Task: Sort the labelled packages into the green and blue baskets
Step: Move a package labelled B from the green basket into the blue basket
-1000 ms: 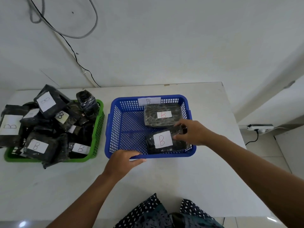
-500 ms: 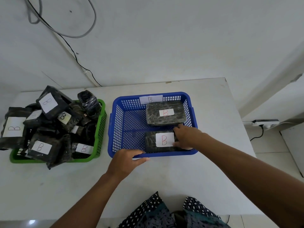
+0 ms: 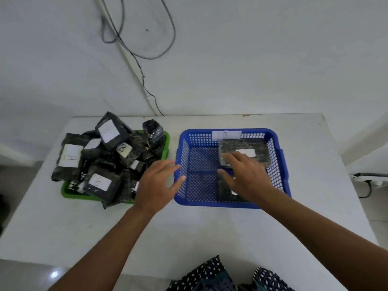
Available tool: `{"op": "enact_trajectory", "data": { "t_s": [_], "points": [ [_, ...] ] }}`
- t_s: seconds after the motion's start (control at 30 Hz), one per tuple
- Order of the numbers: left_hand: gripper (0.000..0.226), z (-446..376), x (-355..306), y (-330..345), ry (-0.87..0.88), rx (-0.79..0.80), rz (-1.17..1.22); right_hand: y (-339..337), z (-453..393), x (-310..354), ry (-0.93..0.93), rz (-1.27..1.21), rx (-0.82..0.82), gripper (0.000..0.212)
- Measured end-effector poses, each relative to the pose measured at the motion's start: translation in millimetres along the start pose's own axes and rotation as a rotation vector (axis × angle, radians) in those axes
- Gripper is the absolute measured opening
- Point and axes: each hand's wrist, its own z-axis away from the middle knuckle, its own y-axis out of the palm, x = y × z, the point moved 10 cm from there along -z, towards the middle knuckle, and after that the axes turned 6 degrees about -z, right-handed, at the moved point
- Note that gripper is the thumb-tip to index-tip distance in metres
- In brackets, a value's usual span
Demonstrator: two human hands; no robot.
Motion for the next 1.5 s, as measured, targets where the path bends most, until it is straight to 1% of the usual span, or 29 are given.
{"op": "enact_trajectory", "data": {
  "t_s": [0.1, 0.17, 0.23, 0.33, 0.43, 0.5, 0.63, 0.73, 0.87, 0.97, 1.13, 1.23, 1.33, 1.43, 1.5],
  "points": [
    [0.038, -8, 42, -38, -0.035, -0.092, -0.103, 13, -32, 51, -0.066, -0.054, -0.031, 0.049],
    [0.036, -11, 67, -56, -0.058, -0.103, -0.133, 22, -54, 81, -0.076, -0.066, -0.055, 0.049],
    [0.035, -17, 90, -69, -0.075, -0.090, -0.142, 29, -77, 107, -0.076, -0.084, -0.086, 0.049],
    [0.040, -32, 120, -78, -0.086, -0.047, -0.159, 41, -112, 141, -0.071, -0.099, -0.108, 0.050],
    [0.045, -50, 153, -80, -0.092, -0.006, -0.186, 52, -147, 156, -0.009, -0.128, -0.122, 0.055],
    [0.046, -61, 174, -78, -0.101, 0.024, -0.188, 62, -167, 159, 0.054, -0.130, -0.109, 0.058],
    [0.046, -73, 201, -65, -0.092, 0.084, -0.203, 89, -191, 153, 0.180, -0.139, -0.030, 0.066],
    [0.043, -72, 215, -55, -0.097, 0.125, -0.196, 103, -196, 144, 0.260, -0.197, -0.001, 0.063],
    [0.042, -71, 225, -46, -0.103, 0.149, -0.137, 96, -195, 138, 0.288, -0.266, -0.084, 0.056],
    [0.044, -74, 227, -46, -0.116, 0.133, -0.106, 86, -188, 131, 0.271, -0.381, -0.174, 0.055],
    [0.061, -72, 229, -45, -0.127, 0.159, -0.091, 87, -191, 114, 0.320, -0.506, -0.155, 0.053],
    [0.061, -66, 230, -38, -0.137, 0.203, -0.053, 92, -203, 119, 0.307, -0.460, -0.090, 0.054],
    [0.057, -61, 229, -40, -0.151, 0.171, 0.040, 93, -212, 132, 0.257, -0.308, -0.037, 0.055],
    [0.055, -60, 234, -48, -0.170, 0.104, 0.140, 84, -222, 160, 0.160, -0.123, -0.085, 0.050],
    [0.058, -60, 240, -55, -0.201, 0.066, 0.229, 75, -231, 183, 0.105, -0.133, -0.175, 0.039]
  ]
}}
